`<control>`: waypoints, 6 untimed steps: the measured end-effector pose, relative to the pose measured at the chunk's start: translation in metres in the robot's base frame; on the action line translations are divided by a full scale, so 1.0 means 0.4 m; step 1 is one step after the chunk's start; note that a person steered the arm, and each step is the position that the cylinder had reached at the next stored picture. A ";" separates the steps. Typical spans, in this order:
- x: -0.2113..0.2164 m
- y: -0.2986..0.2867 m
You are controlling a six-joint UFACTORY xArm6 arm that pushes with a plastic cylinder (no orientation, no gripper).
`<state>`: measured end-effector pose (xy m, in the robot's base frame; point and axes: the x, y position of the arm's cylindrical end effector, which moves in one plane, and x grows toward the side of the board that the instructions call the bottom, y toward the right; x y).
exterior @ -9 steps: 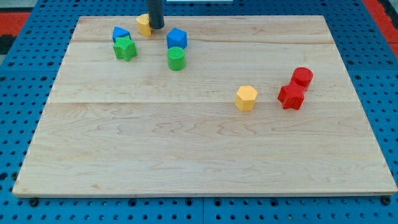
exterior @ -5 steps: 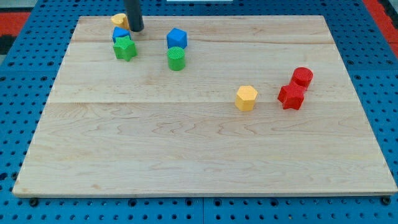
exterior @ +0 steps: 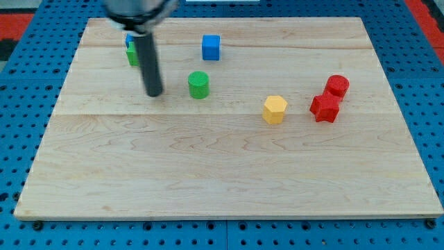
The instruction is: Move the blue blocks right to green circle
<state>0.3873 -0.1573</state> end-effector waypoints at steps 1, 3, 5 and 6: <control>-0.089 -0.171; -0.320 -0.085; -0.257 0.224; -0.193 0.419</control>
<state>0.3101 0.0102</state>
